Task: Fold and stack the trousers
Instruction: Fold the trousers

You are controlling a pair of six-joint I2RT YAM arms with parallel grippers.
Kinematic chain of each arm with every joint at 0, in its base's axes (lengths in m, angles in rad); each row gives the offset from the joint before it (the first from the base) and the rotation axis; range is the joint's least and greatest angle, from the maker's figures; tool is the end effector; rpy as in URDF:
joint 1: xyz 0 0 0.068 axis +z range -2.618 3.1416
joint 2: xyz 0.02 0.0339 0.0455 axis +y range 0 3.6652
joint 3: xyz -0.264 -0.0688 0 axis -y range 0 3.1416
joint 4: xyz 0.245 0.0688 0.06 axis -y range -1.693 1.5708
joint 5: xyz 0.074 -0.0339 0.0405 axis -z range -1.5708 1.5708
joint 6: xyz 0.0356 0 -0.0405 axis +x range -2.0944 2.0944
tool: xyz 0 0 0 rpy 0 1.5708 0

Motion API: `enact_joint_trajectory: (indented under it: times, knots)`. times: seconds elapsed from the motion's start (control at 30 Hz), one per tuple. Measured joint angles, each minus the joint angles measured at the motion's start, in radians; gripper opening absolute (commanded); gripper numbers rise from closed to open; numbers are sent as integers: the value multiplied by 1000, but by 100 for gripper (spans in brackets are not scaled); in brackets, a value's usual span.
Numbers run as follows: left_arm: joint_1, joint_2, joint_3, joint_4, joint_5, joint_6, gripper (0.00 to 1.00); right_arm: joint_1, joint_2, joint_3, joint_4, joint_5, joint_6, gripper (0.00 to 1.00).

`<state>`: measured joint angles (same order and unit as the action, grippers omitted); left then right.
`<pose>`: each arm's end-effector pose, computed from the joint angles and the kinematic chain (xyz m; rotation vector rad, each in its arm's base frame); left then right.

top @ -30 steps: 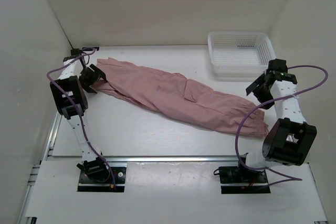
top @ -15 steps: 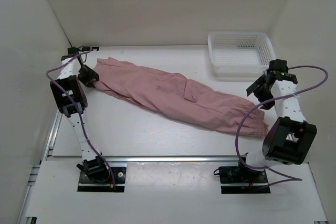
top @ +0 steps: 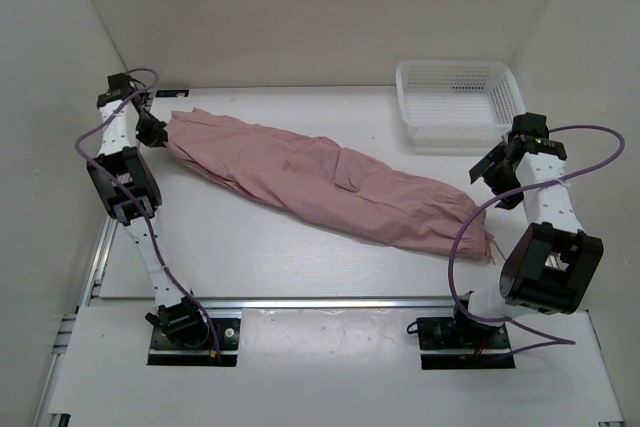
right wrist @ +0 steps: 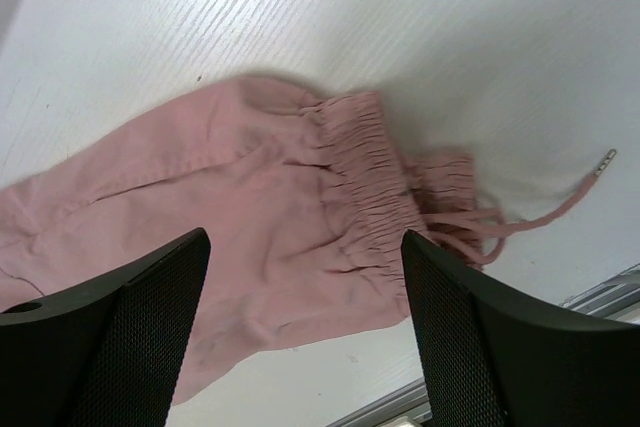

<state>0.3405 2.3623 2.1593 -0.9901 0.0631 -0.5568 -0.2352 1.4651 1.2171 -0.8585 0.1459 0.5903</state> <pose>0.4723 0.1650 0.2066 -1.1861 2.5025 -0.1440 0.2840 -0.0734 0.2764 1.1085 2.4169 -0.0802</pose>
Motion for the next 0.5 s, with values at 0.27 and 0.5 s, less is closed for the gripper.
enact_joint_trajectory:
  times: [0.27, 0.5]
  knots:
    - [-14, -195, 149, -37, -13, 115, 10, 0, -28, 0, -6, -30, -3, 82]
    - [-143, -357, 222, -79, 56, 223, 10, 0, -99, 0, -21, -53, -3, 82]
